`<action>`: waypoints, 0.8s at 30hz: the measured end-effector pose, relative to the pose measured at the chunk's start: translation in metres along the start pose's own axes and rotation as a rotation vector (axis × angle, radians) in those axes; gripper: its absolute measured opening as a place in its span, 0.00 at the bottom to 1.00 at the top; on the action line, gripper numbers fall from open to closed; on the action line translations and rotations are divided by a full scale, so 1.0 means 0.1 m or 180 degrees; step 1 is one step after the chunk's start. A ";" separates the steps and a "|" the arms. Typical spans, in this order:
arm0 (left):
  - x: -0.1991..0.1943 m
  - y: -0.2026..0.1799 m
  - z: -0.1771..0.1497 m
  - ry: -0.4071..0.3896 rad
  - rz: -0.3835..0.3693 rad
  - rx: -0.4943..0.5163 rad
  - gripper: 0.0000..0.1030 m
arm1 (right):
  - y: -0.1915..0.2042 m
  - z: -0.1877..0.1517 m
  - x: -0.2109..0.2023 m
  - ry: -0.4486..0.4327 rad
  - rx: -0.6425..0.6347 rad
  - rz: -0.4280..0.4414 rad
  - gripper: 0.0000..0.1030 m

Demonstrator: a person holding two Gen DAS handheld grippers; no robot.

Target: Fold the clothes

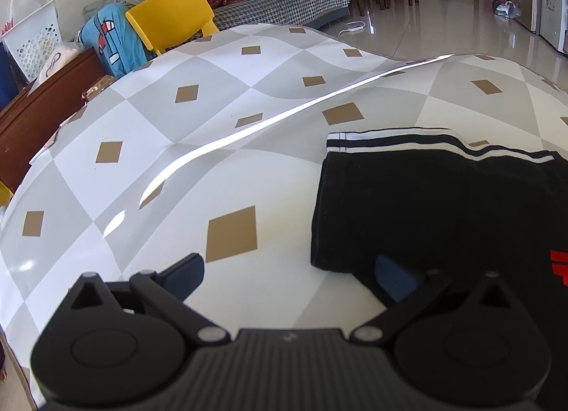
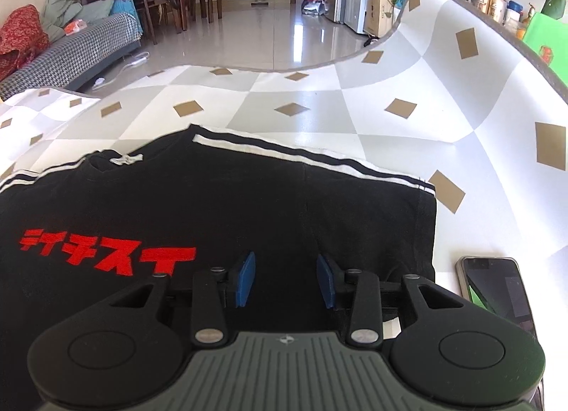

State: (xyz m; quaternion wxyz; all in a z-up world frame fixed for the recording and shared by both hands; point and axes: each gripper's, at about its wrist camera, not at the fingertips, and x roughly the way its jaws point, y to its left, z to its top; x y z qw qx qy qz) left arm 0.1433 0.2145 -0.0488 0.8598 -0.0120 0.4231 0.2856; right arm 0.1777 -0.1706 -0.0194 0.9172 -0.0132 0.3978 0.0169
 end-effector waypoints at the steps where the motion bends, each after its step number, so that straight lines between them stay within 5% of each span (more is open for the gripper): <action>1: -0.06 -0.01 0.00 -0.0044 -0.0034 0.0018 1.00 | 0.00 0.00 -0.05 -0.0017 0.0012 0.0042 0.36; 11: -0.61 -0.26 -0.32 -0.0028 -0.0641 0.0363 1.00 | 0.14 -0.25 -0.42 0.0247 0.0041 0.0288 0.38; 24: -1.05 -0.38 -0.85 0.0117 -0.0984 0.0546 1.00 | 0.25 -0.67 -0.75 0.0391 -0.0046 0.0307 0.39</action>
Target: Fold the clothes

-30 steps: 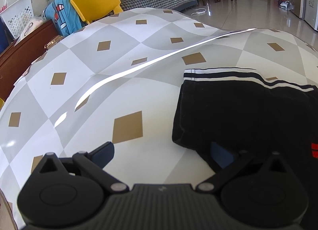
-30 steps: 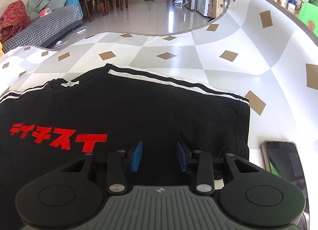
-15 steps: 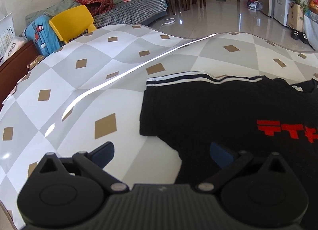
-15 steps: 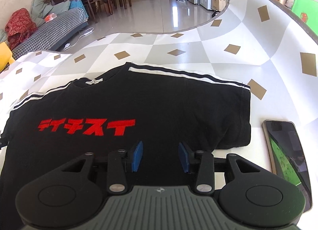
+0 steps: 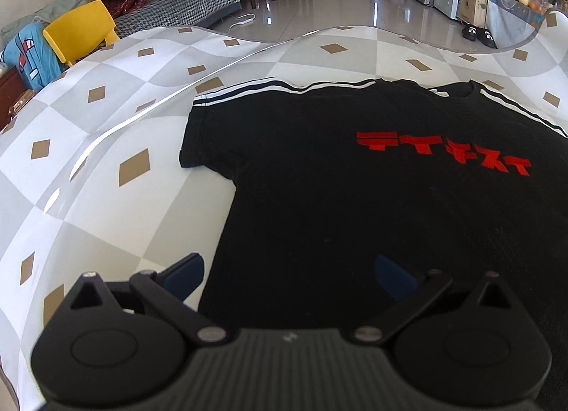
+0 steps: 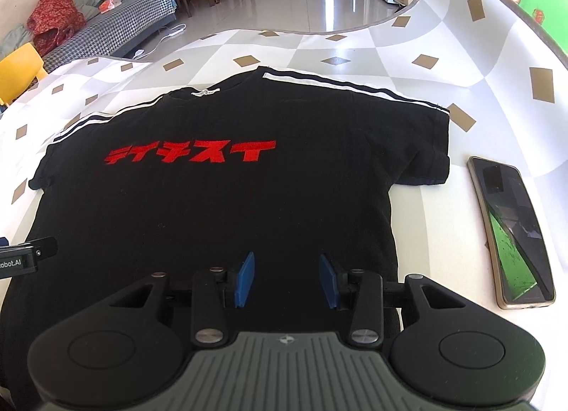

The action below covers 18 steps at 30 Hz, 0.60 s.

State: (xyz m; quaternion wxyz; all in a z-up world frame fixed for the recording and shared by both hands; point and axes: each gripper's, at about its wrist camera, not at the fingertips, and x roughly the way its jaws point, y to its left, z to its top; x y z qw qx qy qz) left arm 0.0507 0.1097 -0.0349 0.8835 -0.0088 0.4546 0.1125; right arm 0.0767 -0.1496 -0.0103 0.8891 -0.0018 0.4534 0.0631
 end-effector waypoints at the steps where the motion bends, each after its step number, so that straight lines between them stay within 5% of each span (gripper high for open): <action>1: -0.02 -0.02 -0.03 0.0010 -0.0013 0.0009 1.00 | 0.01 -0.02 -0.02 -0.0007 -0.0011 -0.0022 0.39; 18: -0.07 -0.23 -0.39 0.0180 -0.0091 0.0132 1.00 | 0.05 -0.28 0.03 0.0106 -0.0024 -0.0389 0.44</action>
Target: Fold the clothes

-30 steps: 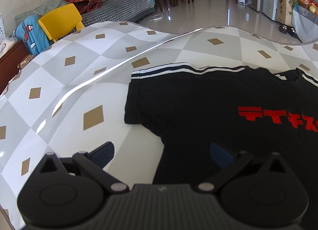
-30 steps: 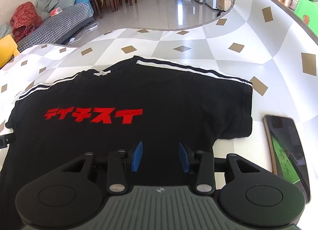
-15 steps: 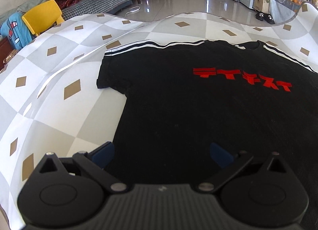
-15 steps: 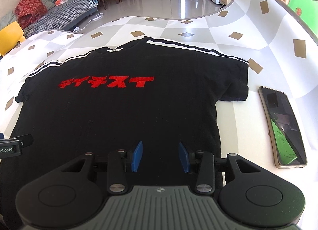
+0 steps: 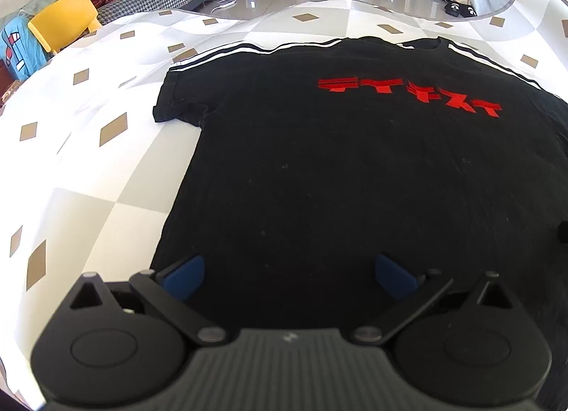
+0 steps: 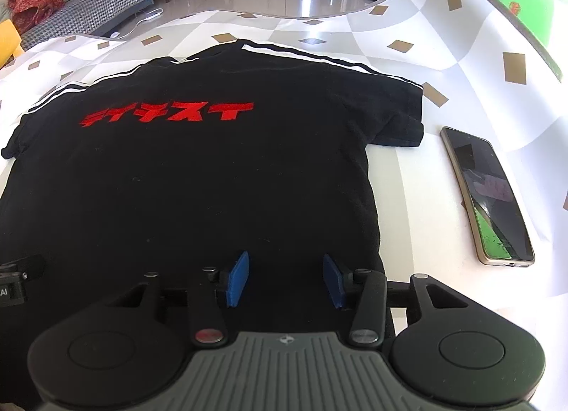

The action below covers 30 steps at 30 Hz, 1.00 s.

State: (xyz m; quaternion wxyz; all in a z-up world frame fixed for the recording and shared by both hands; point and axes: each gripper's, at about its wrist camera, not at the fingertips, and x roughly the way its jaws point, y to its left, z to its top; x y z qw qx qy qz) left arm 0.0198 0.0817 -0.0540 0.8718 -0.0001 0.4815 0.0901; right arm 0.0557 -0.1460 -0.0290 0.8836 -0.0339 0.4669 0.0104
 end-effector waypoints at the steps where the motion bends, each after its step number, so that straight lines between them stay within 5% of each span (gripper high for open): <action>1: 0.00 0.01 -0.01 0.0000 -0.0010 -0.0010 1.00 | 0.00 0.00 0.00 -0.0003 -0.0001 -0.0017 0.44; 15: -0.03 0.08 -0.12 0.0031 -0.0105 -0.0141 1.00 | -0.08 -0.01 0.00 -0.0034 0.0107 -0.0230 0.45; 30: -0.27 -0.06 -0.30 0.0006 -0.0251 -0.0020 1.00 | -0.05 -0.22 -0.25 0.0043 0.0423 -0.0118 0.45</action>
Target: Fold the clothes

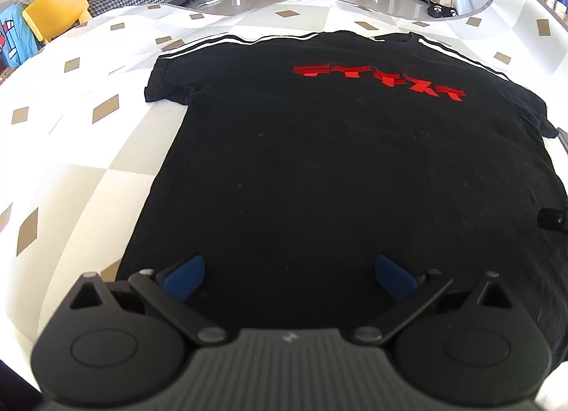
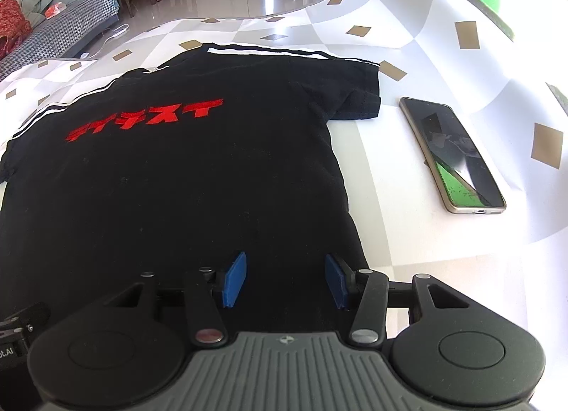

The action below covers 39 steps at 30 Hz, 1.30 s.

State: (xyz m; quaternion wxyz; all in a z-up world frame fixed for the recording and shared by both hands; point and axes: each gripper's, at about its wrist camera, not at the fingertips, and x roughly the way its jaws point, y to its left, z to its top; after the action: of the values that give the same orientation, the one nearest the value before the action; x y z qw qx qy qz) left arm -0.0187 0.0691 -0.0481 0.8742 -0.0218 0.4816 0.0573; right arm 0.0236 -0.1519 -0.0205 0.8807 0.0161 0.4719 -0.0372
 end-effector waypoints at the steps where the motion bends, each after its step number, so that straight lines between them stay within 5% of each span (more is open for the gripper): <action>1: -0.02 -0.01 -0.01 -0.0002 -0.0012 0.0008 1.00 | 0.00 -0.02 -0.02 0.0012 0.0016 0.0020 0.45; 14: -0.13 -0.20 -0.22 0.0050 -0.0081 0.0228 1.00 | 0.13 -0.32 -0.18 0.0085 -0.0099 0.0079 0.46; 39: -0.20 -0.36 -0.39 0.0038 -0.0088 0.0335 1.00 | 0.06 -0.39 -0.18 0.0079 -0.0080 -0.0073 0.54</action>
State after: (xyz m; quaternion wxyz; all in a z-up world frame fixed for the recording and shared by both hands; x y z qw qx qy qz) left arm -0.0572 0.0278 -0.0526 0.8720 0.0172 0.4888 0.0196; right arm -0.0181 -0.1428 -0.0269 0.8745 0.0001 0.4833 -0.0412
